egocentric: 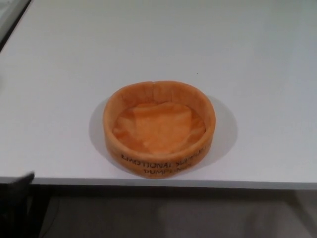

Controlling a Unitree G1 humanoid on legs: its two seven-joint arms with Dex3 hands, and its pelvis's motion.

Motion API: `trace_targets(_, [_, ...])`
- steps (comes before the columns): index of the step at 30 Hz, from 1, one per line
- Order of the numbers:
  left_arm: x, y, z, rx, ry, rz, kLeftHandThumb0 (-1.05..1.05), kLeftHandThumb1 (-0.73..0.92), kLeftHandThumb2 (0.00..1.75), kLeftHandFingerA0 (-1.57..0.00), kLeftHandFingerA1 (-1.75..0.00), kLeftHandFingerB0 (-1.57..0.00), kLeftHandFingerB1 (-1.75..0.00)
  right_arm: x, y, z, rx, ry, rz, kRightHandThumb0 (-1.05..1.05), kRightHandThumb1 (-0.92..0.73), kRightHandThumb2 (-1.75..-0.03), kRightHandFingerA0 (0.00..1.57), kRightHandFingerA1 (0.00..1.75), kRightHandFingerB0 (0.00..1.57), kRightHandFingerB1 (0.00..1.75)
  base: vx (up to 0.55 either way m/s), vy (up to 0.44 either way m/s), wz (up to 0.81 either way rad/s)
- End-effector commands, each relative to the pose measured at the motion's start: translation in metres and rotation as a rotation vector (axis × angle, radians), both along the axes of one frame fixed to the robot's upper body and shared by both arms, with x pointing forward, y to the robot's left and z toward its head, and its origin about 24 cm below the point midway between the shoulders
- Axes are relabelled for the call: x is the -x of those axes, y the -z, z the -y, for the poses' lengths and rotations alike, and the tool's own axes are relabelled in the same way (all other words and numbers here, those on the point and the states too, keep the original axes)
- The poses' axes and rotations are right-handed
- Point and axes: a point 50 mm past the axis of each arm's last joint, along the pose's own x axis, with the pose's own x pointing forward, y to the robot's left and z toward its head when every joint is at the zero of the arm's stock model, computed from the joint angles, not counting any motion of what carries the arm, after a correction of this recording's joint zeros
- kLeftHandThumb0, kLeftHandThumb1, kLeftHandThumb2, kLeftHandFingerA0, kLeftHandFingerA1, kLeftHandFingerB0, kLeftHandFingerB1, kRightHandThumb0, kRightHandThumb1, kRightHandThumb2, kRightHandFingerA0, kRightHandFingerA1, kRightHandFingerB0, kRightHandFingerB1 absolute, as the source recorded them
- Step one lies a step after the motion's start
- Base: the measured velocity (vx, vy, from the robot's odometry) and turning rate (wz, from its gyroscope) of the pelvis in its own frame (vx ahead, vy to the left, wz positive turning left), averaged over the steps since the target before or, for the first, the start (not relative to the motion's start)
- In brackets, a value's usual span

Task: A soft plate is kept in the center of the table close to the robot and the robot uses its left hand to pick up the plate, turns it upside down and places it back on the table

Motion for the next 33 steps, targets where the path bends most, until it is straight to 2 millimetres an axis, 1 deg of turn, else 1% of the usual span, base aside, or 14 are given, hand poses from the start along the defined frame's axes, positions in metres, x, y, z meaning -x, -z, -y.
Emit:
trace_targets(1, [-0.029,-0.022,0.006,-0.105,0.025,0.06,-0.95,0.86,0.67,-0.11,-0.72,-0.09,-0.57,-0.005,-0.008,0.004,0.006,-0.019,0.053,-0.63,-0.84,-0.66,0.26,0.35,0.23,0.29,0.0,0.0,0.0])
trace_targets(3, [-0.034,-0.027,0.008,-0.143,0.034,0.089,-0.94,0.88,0.67,-0.07,-0.81,-0.05,-0.65,-0.005,-0.008,0.005,0.008,-0.018,0.043,-0.64,-0.84,-0.66,0.26,0.34,0.22,0.29,0.0,0.0,0.0])
trace_targets(4, [-0.039,-0.031,0.011,-0.158,0.044,0.102,-0.43,0.38,1.04,-0.07,-0.61,-0.05,-0.59,-0.006,-0.008,0.004,0.006,-0.019,0.052,-0.61,-0.83,-0.66,0.26,0.34,0.22,0.29,0.0,0.0,0.0])
trace_targets(6, [-0.047,-0.037,0.016,-0.184,0.06,0.126,-1.03,0.82,0.7,-0.04,-0.96,0.0,-0.79,-0.006,-0.007,0.005,0.002,-0.014,0.059,-0.61,-0.82,-0.66,0.26,0.34,0.22,0.29,0.0,0.0,0.0])
trace_targets(7, [-0.051,-0.038,0.018,-0.193,0.068,0.131,-0.92,0.89,0.62,0.0,-1.06,0.0,-0.78,-0.006,-0.006,0.005,0.004,-0.013,0.055,-0.61,-0.83,-0.65,0.26,0.33,0.23,0.3,0.0,0.0,0.0])
trace_targets(9, [-0.061,-0.042,0.023,-0.227,0.094,0.147,-0.95,0.7,1.02,-0.17,-0.82,-0.06,-0.66,-0.005,-0.004,0.006,0.004,-0.008,0.04,-0.63,-0.82,-0.66,0.26,0.33,0.22,0.3,0.0,0.0,0.0])
trace_targets(11, [-0.072,-0.047,0.029,-0.256,0.111,0.166,-0.98,0.72,0.88,-0.1,-0.81,-0.06,-0.7,-0.006,-0.007,0.004,0.012,-0.023,0.055,-0.64,-0.85,-0.65,0.25,0.35,0.22,0.3,0.0,0.0,0.0])
trace_targets(12, [-0.075,-0.05,0.032,-0.266,0.117,0.173,-0.53,0.46,1.08,-0.04,-0.63,-0.01,-0.59,-0.007,-0.008,0.003,0.012,-0.026,0.06,-0.64,-0.84,-0.66,0.26,0.35,0.23,0.3,0.0,0.0,0.0])
trace_targets(18, [-0.09,-0.057,0.05,-0.289,0.165,0.21,-0.56,0.52,1.11,-0.02,-0.61,0.0,-0.58,-0.011,-0.003,0.005,-0.005,-0.01,0.043,-0.63,-0.83,-0.65,0.28,0.33,0.24,0.3,0.0,0.0,0.0])
trace_targets(19, [-0.093,-0.057,0.053,-0.291,0.172,0.215,-0.94,0.81,0.72,-0.06,-0.77,-0.03,-0.66,-0.012,-0.003,0.006,-0.009,-0.009,0.041,-0.64,-0.83,-0.64,0.28,0.33,0.24,0.3,0.0,0.0,0.0])
trace_targets(21, [-0.099,-0.059,0.059,-0.304,0.188,0.221,-1.04,0.75,1.07,-0.13,-0.73,-0.08,-0.64,-0.016,-0.004,0.006,0.004,-0.02,0.053,-0.64,-0.84,-0.65,0.28,0.33,0.23,0.3,0.0,0.0,0.0])
trace_targets(30, [-0.112,-0.036,0.078,-0.405,0.245,0.148,-1.0,0.73,1.07,-0.16,-0.77,-0.06,-0.64,-0.017,-0.009,0.005,0.023,-0.036,0.076,-0.63,-0.84,-0.66,0.3,0.35,0.24,0.31,0.0,0.0,0.0])
trace_targets(31, [-0.113,-0.033,0.08,-0.408,0.254,0.142,-0.57,0.53,1.12,-0.02,-0.62,0.0,-0.59,-0.016,-0.008,0.006,0.015,-0.026,0.065,-0.63,-0.83,-0.65,0.31,0.35,0.25,0.31,0.0,0.0,0.0])
trace_targets(33, [-0.115,-0.025,0.086,-0.448,0.291,0.109,-0.57,0.53,1.13,-0.02,-0.63,0.0,-0.59,-0.016,-0.008,0.005,-0.001,-0.018,0.059,-0.65,-0.83,-0.65,0.31,0.34,0.25,0.31,0.0,0.0,0.0])
